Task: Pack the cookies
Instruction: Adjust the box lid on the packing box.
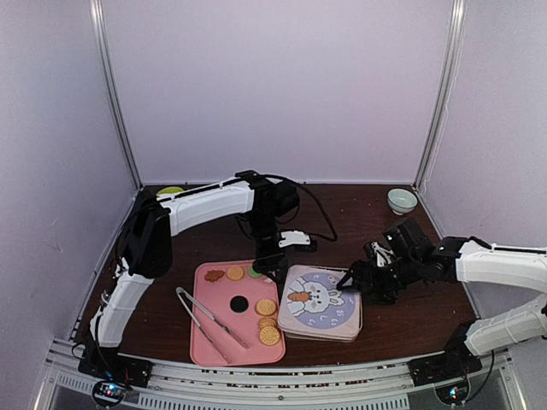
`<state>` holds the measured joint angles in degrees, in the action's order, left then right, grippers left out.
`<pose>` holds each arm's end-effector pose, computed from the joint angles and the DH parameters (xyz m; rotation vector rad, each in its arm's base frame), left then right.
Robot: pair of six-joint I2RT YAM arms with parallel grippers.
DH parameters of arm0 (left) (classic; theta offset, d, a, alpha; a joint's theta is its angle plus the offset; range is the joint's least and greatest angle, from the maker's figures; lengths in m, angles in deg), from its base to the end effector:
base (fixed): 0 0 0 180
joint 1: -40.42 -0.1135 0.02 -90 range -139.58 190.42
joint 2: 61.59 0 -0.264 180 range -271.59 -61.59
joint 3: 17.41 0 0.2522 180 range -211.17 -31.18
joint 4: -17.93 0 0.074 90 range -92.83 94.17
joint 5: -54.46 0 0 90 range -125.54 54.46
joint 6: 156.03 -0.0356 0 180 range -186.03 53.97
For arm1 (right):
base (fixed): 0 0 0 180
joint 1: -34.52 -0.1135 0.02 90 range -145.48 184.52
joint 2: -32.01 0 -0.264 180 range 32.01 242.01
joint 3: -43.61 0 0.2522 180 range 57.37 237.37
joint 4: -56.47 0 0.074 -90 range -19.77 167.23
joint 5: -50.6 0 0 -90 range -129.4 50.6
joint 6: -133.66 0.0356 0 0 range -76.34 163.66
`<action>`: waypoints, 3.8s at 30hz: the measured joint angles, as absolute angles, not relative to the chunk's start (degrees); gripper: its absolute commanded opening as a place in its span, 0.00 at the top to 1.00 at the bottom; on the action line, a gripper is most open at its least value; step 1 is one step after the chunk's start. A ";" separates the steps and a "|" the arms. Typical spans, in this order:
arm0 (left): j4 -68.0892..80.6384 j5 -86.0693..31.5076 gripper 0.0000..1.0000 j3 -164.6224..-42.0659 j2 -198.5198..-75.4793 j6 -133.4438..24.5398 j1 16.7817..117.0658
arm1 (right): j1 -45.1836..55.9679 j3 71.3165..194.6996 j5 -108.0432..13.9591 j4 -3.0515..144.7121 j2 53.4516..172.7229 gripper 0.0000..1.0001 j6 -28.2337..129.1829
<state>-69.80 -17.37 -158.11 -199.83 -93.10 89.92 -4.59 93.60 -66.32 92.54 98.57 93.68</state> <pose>0.3019 -0.3705 0.1927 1.9251 2.4061 -0.5081 0.1612 0.1518 0.1997 0.0403 2.7855 1.1323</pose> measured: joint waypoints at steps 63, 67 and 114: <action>-70.98 -12.63 0.20 -159.11 -199.19 -93.76 92.78 | -11.76 86.56 -58.84 94.97 93.15 0.14 93.50; -70.96 -12.58 0.20 -159.81 -199.19 -93.71 92.91 | -10.21 86.56 -58.10 96.26 91.97 0.19 93.20; -73.91 -13.02 0.15 -160.21 -198.84 -95.53 93.37 | -9.99 89.25 -52.18 108.36 84.56 0.45 90.58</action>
